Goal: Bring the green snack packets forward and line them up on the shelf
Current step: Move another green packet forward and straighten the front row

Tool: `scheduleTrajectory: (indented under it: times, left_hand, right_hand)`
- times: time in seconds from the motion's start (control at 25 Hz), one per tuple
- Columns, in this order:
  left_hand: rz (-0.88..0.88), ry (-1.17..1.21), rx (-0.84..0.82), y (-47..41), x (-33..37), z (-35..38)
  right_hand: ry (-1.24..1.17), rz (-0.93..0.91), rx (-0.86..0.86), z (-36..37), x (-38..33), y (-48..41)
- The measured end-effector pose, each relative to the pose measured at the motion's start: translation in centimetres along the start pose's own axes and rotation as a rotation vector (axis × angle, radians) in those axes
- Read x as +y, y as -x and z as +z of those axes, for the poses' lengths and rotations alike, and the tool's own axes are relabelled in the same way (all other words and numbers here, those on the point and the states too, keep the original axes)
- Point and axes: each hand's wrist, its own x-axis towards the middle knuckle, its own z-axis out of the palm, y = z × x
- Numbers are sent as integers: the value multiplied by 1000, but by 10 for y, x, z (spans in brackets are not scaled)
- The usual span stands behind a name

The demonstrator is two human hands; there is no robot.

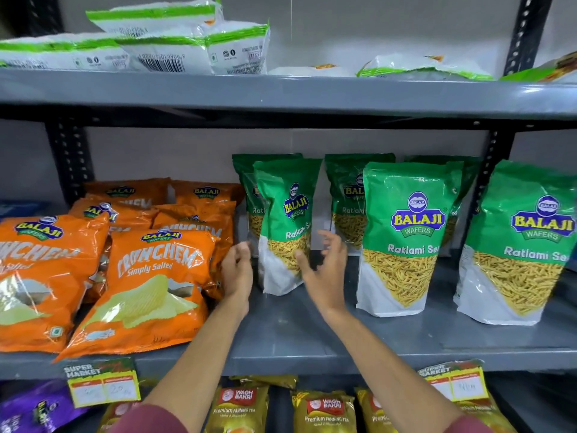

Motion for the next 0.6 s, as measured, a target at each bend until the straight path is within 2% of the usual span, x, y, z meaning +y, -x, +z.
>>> scheduleTrajectory:
  times: [0.12,0.24,0.32,0.44,0.6]
  left_hand:
    - [184,-109,-90,9,-3,7]
    - [225,-206,-36,1,-6,9]
    - [182,-240,11,-6,-4,11]
    - [65,-265,69,-16,2,17]
    - [-35,-181,-11,-18,-3,19]
  right_hand:
    - [-116,321,-68,-1,19,-34]
    - [-171,541,-257,5,31,-53]
    - [-138,533,-332,9,37,-51]
    - [-92,470,-329,10,36,-39]
    - [-23,404,-362,7,33,-35]
